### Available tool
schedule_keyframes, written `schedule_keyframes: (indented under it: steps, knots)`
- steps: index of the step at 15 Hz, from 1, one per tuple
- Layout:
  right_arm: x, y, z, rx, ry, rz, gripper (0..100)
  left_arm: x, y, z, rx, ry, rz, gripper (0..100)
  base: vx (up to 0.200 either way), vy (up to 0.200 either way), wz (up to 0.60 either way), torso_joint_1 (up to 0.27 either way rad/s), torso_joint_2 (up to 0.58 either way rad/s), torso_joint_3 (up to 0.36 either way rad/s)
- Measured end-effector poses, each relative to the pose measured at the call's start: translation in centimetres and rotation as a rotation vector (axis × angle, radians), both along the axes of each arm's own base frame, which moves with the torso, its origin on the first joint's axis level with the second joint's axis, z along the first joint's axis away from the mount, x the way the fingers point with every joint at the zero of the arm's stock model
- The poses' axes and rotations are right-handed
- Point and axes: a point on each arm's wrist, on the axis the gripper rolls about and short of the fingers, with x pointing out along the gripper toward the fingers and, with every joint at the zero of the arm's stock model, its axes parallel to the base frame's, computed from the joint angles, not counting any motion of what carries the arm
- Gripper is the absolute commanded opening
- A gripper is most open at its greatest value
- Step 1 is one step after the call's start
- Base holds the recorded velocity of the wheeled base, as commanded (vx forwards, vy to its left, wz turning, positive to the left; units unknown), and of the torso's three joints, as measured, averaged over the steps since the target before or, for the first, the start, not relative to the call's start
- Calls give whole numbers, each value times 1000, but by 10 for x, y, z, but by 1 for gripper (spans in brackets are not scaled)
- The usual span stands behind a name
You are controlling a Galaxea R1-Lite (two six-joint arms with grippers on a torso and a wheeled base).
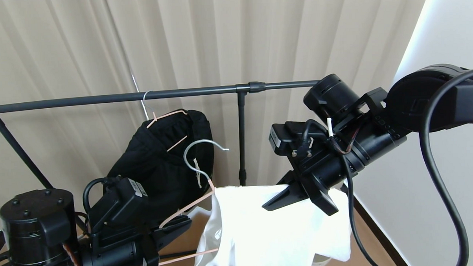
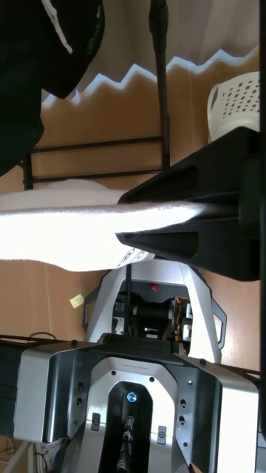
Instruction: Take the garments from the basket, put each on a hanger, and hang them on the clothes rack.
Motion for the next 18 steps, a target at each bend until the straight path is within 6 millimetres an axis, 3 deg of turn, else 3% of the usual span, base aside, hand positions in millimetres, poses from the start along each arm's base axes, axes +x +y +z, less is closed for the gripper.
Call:
schedule_keyframes:
  steps: [14, 15, 18]
  knots:
    - [-3, -2, 6, 10, -14, 0, 0, 1, 0, 1, -13, 10, 7, 0, 0, 0, 0, 0, 0, 0]
    - [-3, -2, 6, 10, -14, 0, 0, 1, 0, 1, -13, 10, 8, 100, 0, 0, 0, 0, 0, 0]
    - [-3, -2, 6, 8, -13, -1, 0, 1, 0, 2, -18, 6, 10, 100, 0, 0, 0, 0, 0, 0]
